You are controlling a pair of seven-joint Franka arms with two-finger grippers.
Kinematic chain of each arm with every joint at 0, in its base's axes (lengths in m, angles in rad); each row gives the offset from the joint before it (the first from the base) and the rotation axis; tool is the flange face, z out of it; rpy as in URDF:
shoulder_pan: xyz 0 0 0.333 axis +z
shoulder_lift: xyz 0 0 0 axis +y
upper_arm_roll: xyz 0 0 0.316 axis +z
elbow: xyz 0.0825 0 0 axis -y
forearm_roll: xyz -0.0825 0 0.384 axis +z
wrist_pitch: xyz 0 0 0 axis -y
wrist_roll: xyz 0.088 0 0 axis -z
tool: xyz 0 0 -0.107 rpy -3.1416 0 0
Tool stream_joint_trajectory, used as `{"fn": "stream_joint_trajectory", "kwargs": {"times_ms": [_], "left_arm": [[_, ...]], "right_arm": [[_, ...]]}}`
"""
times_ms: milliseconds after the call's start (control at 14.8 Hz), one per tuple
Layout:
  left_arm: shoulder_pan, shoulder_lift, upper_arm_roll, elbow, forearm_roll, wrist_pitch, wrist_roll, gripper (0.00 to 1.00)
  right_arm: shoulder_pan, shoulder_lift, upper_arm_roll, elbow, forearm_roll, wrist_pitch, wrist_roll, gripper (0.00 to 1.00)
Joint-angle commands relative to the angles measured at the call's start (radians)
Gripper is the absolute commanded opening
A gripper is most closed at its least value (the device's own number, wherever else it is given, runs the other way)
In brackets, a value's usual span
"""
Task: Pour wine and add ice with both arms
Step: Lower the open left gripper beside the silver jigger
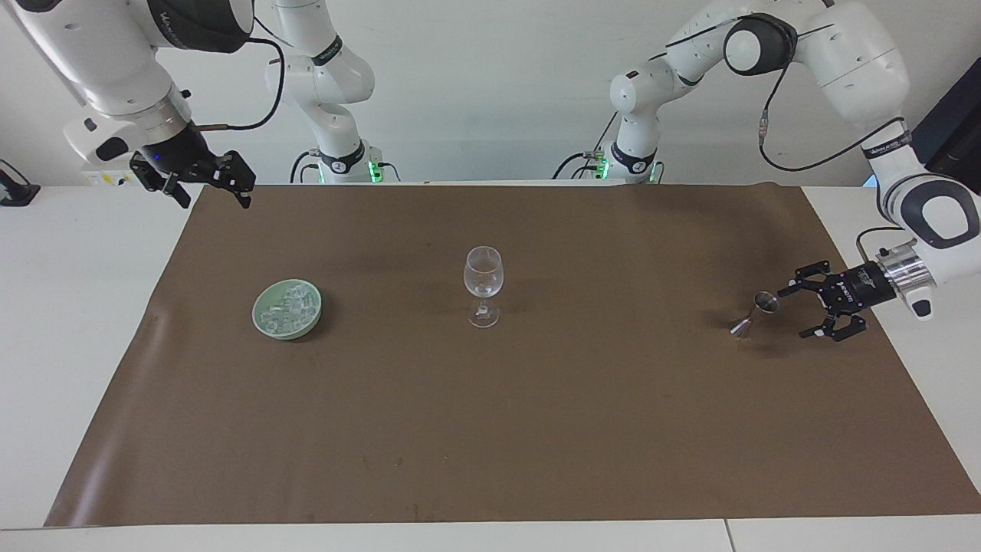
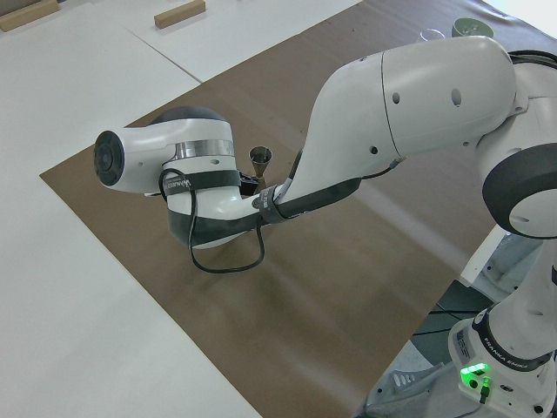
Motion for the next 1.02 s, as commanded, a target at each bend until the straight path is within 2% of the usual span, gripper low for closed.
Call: {"fn": "stream_joint_trajectory", "kwargs": {"times_ms": [0, 203, 406, 609, 948], "left_arm": [[0.035, -0.050, -0.006, -0.119, -0.036, 0.031, -0.011, 1.00], [0.043, -0.104, -0.006, -0.259, -0.114, 0.055, 0.003, 1.00], [0.063, -0.131, -0.006, -0.333, -0.188, 0.084, 0.057, 1.00], [0.058, -0.156, -0.006, -0.434, -0.299, 0.184, 0.155, 1.00], [0.052, -0.167, -0.012, -0.472, -0.360, 0.204, 0.183, 1.00]], "right_arm": [[-0.010, -0.021, 0.004, -0.026, 0.008, 0.011, -0.013, 1.00], [-0.010, -0.021, 0.004, -0.026, 0.008, 0.011, -0.013, 1.00], [-0.010, -0.021, 0.004, -0.026, 0.008, 0.011, -0.013, 1.00], [-0.010, -0.021, 0.004, -0.026, 0.008, 0.009, -0.013, 1.00], [-0.010, -0.021, 0.004, -0.026, 0.008, 0.011, -0.013, 1.00]]}}
